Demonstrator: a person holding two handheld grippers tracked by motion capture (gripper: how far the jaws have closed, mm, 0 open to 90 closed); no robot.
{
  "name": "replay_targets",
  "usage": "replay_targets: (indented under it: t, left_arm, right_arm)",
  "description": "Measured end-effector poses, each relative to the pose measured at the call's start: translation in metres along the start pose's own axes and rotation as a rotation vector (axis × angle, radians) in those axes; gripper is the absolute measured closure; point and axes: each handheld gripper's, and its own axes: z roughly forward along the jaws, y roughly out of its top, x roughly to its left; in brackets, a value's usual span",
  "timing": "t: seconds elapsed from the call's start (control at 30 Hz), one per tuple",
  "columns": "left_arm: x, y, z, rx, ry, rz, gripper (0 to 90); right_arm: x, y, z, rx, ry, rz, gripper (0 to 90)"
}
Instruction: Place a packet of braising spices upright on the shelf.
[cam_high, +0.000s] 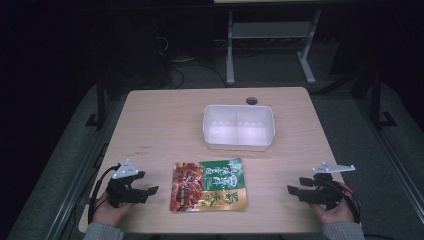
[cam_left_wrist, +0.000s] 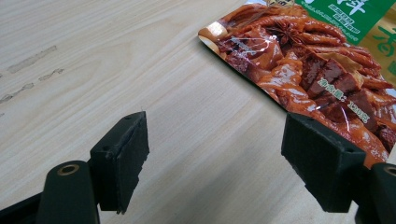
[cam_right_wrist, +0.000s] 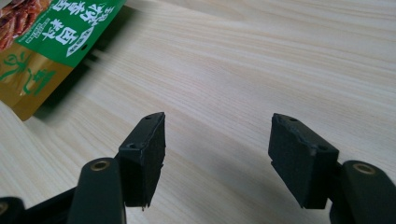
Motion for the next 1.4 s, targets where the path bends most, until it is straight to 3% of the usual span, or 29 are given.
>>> replay_targets:
  t: [0.6, 0.73, 0.87, 1.0, 1.4]
  left_arm:
    - [-0.01, 0.012, 0.007, -0.005, -0.048, 0.045, 35.7]
    - [-0.014, 0.015, 0.009, -0.004, -0.065, 0.06, 43.7]
    - [-0.018, 0.02, 0.011, -0.004, -0.088, 0.09, 58.6]
    - [-0.022, 0.024, 0.015, 0.004, -0.112, 0.108, 67.8]
    - [-0.029, 0.033, 0.021, 0.036, -0.153, 0.145, 88.9]
  right_arm:
    - [0.018, 0.006, 0.007, 0.015, 0.013, -0.047, 35.8]
    - [0.019, 0.007, 0.008, 0.016, 0.013, -0.047, 35.8]
    - [0.02, 0.007, 0.009, 0.017, 0.014, -0.049, 35.8]
    - [0.022, 0.009, 0.01, 0.017, 0.015, -0.052, 35.8]
    - [0.037, 0.024, 0.015, 0.017, 0.02, -0.093, 36.3]
